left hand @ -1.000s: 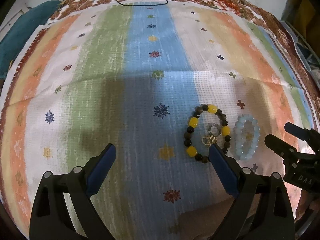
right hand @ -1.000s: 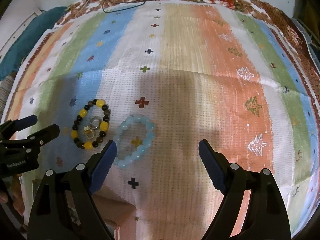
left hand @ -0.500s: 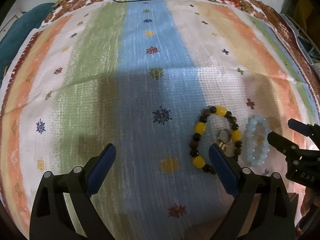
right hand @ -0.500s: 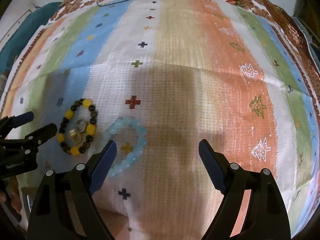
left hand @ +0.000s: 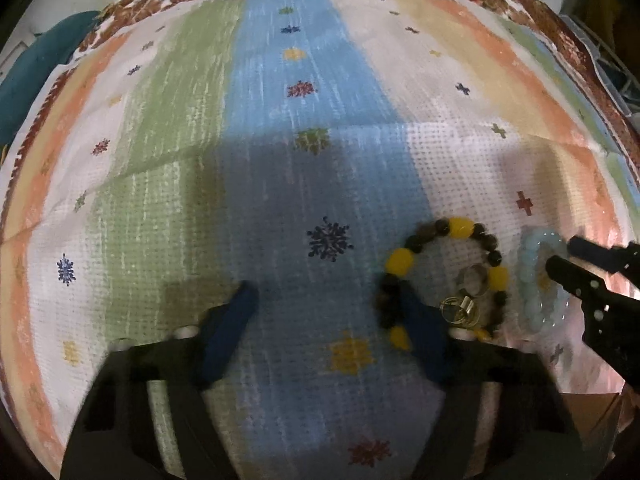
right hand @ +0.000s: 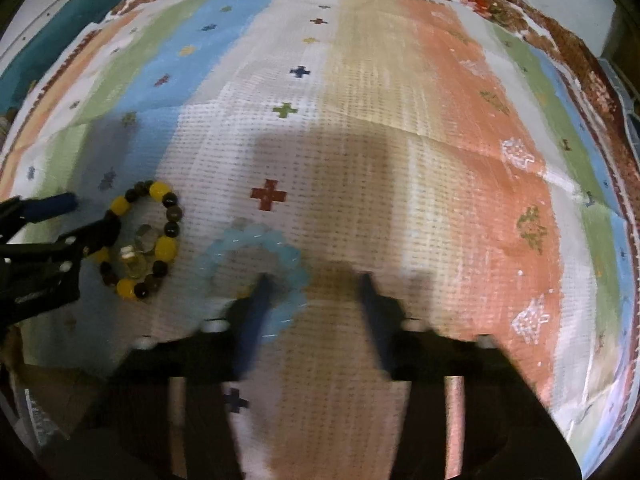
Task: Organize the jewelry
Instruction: 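Close left gripper on yellow-black bracelet while right closes on light blue bracelet, then lift the yellow-black bracelet with left while right lifts light blue bracelet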
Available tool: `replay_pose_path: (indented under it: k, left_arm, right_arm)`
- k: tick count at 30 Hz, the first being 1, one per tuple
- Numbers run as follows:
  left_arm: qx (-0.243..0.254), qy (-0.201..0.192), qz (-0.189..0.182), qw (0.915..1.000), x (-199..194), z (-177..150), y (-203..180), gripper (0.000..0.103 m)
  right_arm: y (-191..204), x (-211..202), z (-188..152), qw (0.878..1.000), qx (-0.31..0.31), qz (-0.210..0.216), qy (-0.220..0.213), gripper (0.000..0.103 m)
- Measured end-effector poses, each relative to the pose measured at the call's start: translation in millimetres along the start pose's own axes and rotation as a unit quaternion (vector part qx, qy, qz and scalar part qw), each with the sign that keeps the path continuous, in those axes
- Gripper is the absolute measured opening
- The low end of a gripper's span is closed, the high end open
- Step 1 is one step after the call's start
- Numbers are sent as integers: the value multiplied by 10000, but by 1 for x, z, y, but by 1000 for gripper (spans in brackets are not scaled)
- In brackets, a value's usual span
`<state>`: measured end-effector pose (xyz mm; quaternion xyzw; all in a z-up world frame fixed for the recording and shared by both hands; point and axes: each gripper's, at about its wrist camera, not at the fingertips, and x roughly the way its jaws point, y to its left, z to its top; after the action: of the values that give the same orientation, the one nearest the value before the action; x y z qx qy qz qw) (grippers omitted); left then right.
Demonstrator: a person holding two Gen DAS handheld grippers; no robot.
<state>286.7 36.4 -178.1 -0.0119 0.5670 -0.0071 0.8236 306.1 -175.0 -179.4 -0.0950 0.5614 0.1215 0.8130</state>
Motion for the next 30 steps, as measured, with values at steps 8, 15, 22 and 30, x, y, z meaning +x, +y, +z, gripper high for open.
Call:
replay_pose_path:
  k: [8, 15, 22, 30]
  left_arm:
    - [27, 53, -62, 10000, -5, -3, -3, 10]
    - [-15, 105, -65, 9999, -18, -10, -1, 10]
    - [-45, -137, -232, 9996, -47, -11, -3, 10]
    - [55, -345, -361, 9987, -70, -8, -12, 10]
  right_arm:
    - [-2, -3, -2, 9999, 27, 99, -3, 15]
    - [-2, -7, -3, 10000, -38, 80, -21, 15]
    - [-8, -18, -3, 9998, 56, 148, -89, 15]
    - [-5, -33, -9, 9995, 73, 246, -162, 15]
